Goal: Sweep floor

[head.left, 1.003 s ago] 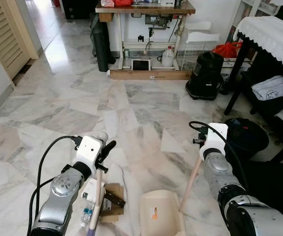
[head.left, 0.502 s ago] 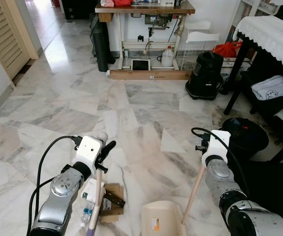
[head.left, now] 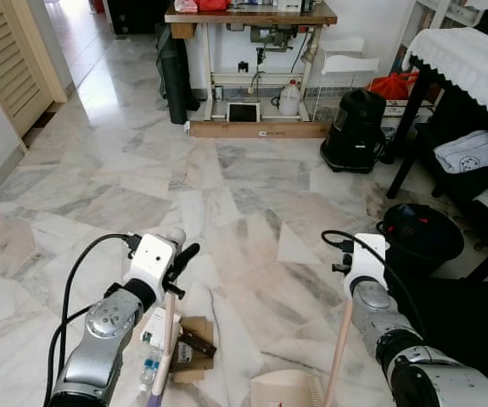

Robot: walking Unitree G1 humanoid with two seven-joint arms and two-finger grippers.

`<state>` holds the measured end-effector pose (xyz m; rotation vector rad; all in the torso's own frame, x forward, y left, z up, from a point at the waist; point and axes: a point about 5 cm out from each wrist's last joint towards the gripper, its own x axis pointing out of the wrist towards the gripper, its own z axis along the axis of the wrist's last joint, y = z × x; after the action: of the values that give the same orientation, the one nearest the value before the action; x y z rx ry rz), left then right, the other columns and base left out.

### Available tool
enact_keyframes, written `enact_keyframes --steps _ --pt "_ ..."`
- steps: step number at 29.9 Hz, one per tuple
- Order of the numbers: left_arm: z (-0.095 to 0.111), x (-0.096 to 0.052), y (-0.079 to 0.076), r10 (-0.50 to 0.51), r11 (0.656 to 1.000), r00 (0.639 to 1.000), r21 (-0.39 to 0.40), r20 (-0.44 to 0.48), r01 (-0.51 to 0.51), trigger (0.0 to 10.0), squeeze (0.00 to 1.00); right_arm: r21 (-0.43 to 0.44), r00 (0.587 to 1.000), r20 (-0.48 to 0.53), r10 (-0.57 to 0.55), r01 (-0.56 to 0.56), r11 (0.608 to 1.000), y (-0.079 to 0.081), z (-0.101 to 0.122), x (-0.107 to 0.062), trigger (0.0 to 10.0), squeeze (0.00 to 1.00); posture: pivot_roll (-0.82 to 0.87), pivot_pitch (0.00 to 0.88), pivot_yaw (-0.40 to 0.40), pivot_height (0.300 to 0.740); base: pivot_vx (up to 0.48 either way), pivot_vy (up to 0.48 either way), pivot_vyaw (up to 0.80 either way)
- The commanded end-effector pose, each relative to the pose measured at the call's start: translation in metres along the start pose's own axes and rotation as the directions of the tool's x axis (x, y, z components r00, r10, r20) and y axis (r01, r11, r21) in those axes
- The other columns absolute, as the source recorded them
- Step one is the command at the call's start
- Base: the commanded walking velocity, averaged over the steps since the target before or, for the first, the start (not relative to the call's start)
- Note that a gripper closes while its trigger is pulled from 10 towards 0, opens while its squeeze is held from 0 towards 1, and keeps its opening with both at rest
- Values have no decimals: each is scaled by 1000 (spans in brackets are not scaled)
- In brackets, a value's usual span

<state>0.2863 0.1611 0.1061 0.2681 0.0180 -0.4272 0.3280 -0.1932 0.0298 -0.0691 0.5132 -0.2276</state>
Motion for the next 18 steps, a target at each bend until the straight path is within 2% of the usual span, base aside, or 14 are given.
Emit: enact_keyframes --steps 1,3,5,13,16,18 --pt "7 5 1 -11 1000 1000 7 26 11 10000 0 -3 992 -126 7 -8 1000 1 -18 -2 10000 0 63 0 -4 740 0 0 0" --pt "7 6 1 -12 1000 1000 6 26 12 10000 0 39 985 -175 15 -8 999 2 -22 -3 10000 0 63 0 -5 740 0 0 0" --pt "6 6 2 -13 1000 1000 4 26 13 10000 0 44 980 -196 24 -16 999 2 -23 -3 10000 0 63 0 -5 740 0 0 0" --pt "6 6 1 -16 1000 1000 3 23 16 10000 0 79 976 -213 51 -35 996 5 -19 -2 10000 0 61 0 -6 740 0 0 0" --pt "6 6 1 -17 1000 1000 3 25 17 10000 0 103 985 -165 60 -43 994 7 -10 0 10000 0 61 0 -6 740 0 0 0" --pt "7 6 1 -15 1000 999 5 28 14 10000 0 141 996 -59 63 -54 988 9 7 2 10000 0 60 0 -5 740 0 0 0"
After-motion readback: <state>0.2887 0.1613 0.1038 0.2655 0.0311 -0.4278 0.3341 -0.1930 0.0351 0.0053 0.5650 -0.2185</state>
